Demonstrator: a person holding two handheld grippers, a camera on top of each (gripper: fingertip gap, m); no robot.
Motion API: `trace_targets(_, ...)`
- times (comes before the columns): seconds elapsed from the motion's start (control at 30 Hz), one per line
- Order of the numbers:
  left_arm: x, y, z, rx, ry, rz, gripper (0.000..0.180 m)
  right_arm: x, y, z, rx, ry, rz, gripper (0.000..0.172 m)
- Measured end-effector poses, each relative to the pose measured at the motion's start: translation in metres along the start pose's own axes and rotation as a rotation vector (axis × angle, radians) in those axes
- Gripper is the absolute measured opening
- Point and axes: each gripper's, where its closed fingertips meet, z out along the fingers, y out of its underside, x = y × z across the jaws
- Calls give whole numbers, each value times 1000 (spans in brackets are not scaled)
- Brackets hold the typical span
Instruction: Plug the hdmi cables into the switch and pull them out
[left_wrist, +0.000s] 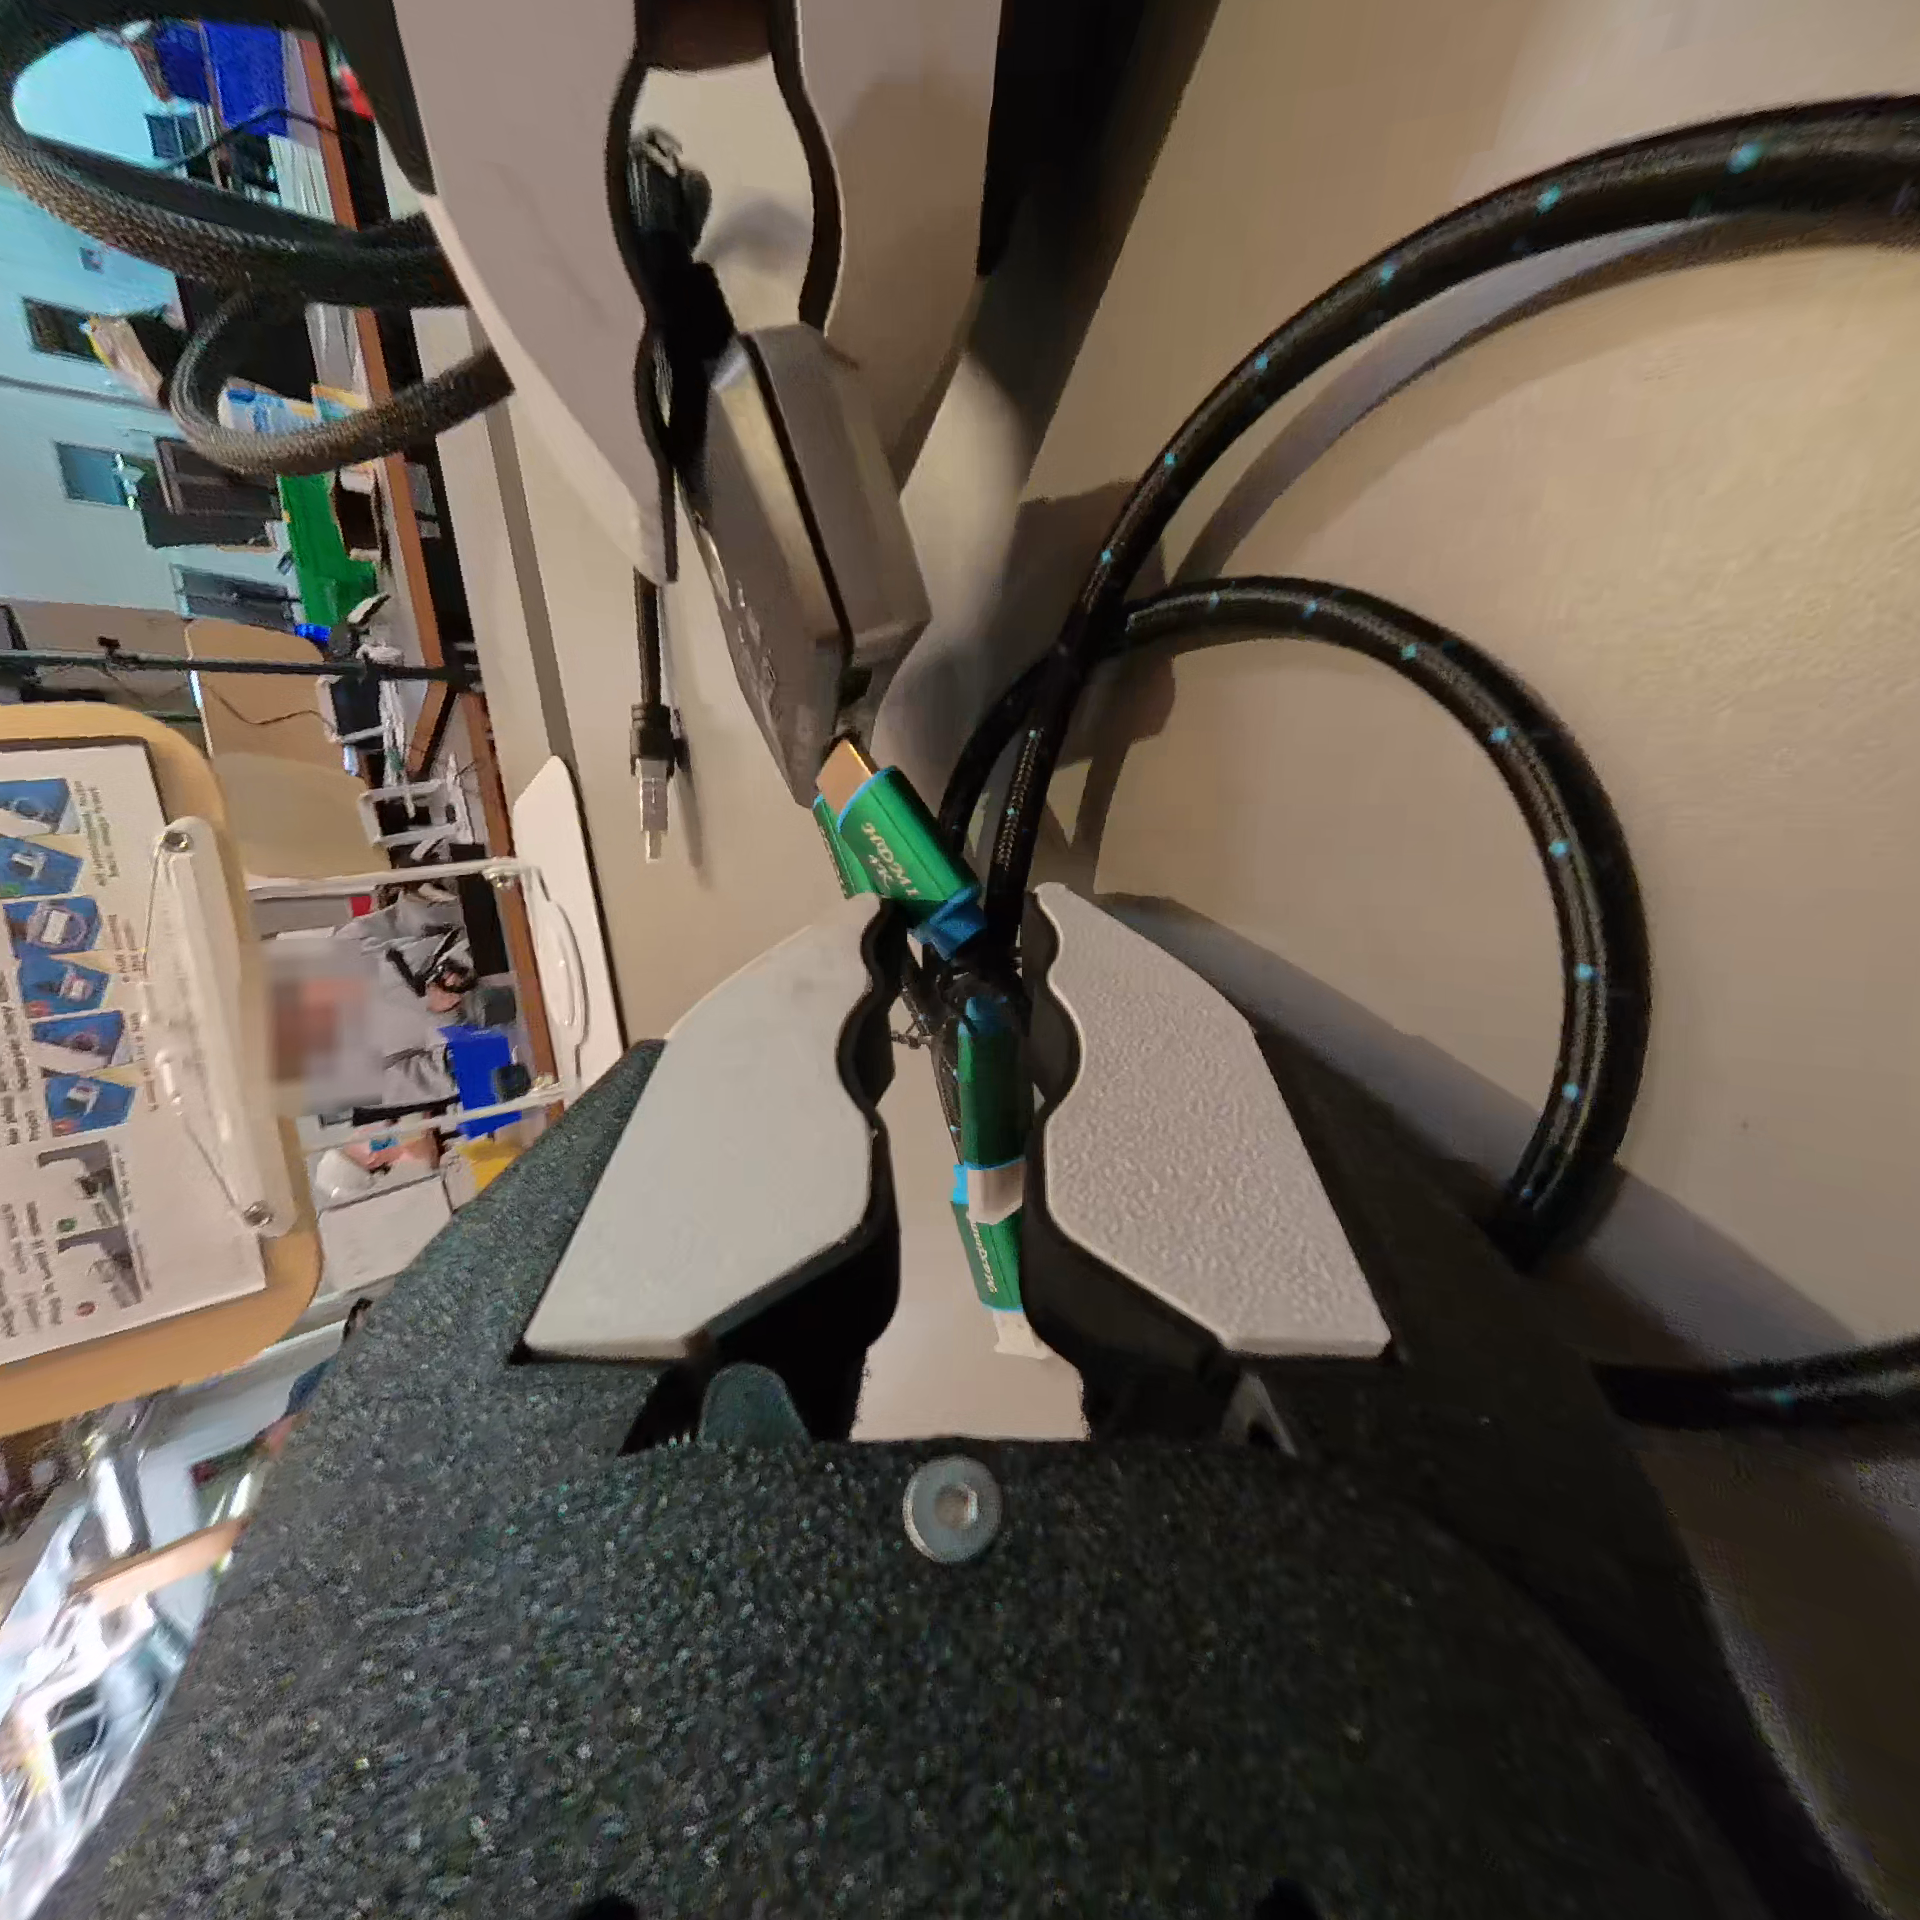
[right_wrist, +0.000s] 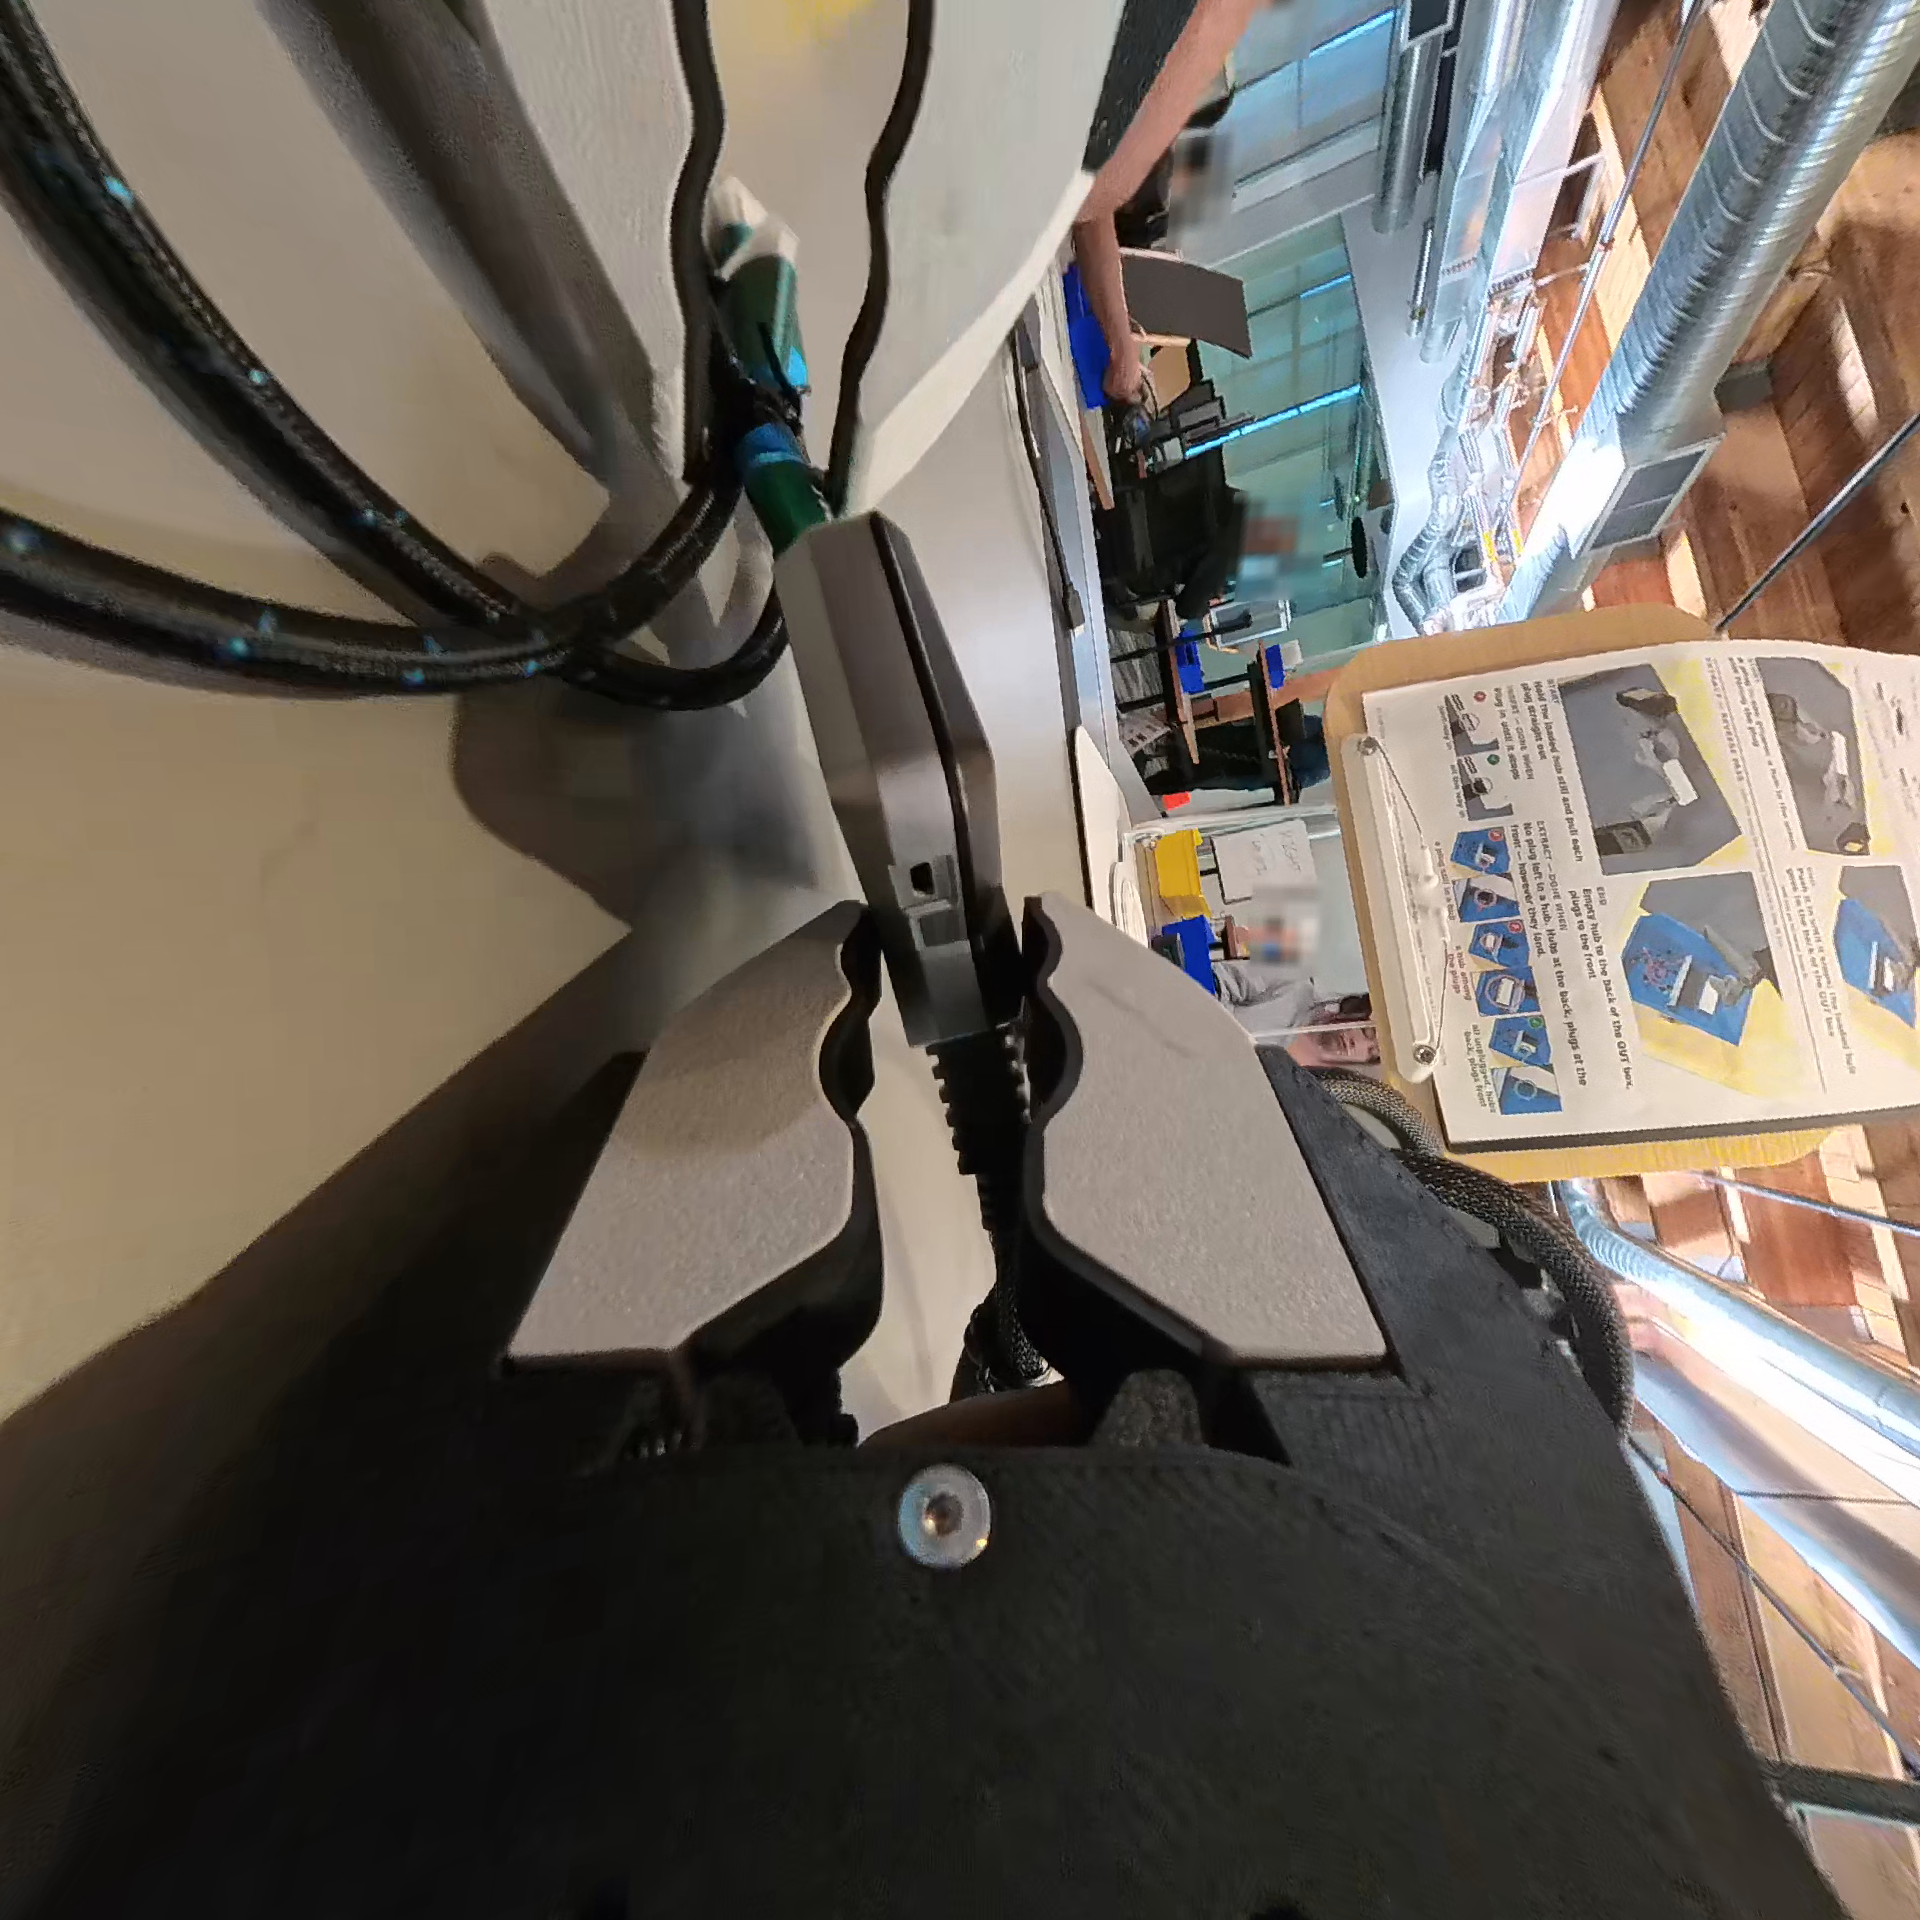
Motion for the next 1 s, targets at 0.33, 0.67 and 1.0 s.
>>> trace_targets(0.33,4,-8,-10,40,11,50,13,-4,-6,-4,50,-21,-14,26)
trace_targets(0.67,-4,1,-9,-136,-20,-47,49,3,2,1,-21,12,17,26)
trace_targets(1.0,-12,14,2,-310,-103,-30,47,5,-17,-1,10,35,9,26)
